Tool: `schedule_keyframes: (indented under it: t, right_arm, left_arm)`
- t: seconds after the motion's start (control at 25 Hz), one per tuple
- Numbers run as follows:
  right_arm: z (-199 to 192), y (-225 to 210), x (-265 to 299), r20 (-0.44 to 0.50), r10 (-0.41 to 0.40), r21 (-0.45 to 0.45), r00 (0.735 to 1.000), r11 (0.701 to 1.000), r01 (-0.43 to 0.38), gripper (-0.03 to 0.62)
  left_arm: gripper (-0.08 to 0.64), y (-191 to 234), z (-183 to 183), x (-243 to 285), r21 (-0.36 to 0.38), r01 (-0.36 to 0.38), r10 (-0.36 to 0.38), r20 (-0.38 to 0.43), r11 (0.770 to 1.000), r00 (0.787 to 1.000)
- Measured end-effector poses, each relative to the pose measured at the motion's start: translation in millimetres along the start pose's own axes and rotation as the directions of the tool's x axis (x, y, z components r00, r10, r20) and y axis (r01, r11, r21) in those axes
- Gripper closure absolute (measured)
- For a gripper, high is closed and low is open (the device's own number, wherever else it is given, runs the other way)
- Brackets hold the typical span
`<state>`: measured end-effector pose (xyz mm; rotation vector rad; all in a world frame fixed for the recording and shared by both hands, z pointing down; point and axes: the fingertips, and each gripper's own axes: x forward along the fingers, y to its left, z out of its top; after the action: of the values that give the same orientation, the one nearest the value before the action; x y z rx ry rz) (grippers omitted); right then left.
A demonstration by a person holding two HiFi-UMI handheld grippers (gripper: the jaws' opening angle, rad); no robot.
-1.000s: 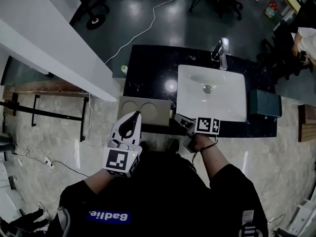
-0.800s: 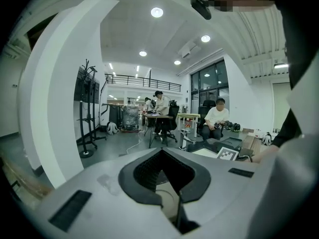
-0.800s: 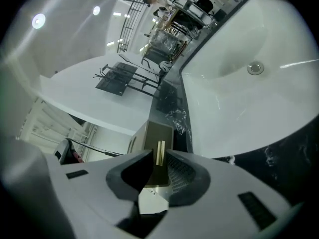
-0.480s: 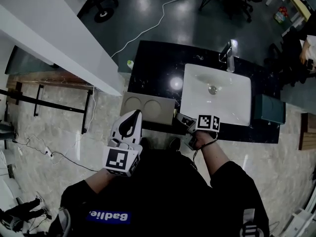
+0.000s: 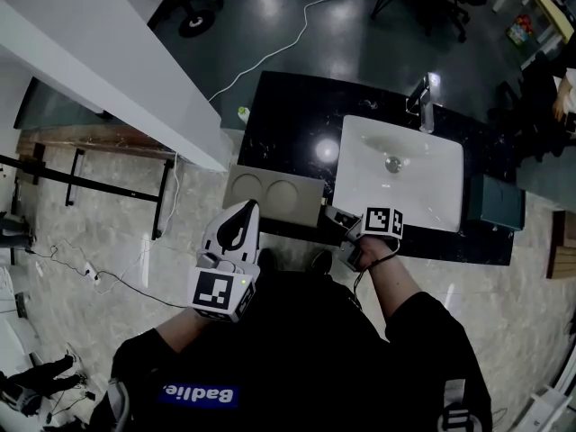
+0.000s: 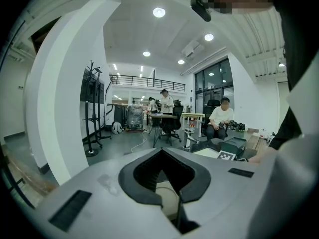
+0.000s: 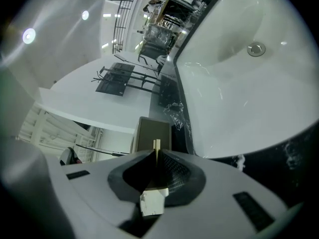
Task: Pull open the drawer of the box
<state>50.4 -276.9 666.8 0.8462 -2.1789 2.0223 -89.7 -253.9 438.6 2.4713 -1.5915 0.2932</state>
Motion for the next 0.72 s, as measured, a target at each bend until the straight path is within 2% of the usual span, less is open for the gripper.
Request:
schedule_keyframes:
  t: [0.08,0.36,0.72]
  right_arm:
    - [0,1,0,0.004,0.008,0.006,1.0,1.0,-0.008,0.561]
    - [1,-1,-4,0.006,-0.003,0.003,1.0,1.0,0.003,0.565]
    - [7,-12,-31,0.055,-0.029,0.015,0.998,0.999,0.028,0.565]
  left_arm:
    - [0.575,0,2,1,0.005,0.004,-0.004,0.007,1.0,1.0]
    - [0.575,-7,6,4,0.02,0.018,-0.018,0.001,1.0,1.0]
    - [0.575,-18,8,6,0.029,0.052,-0.052,0.002,0.998,0.999]
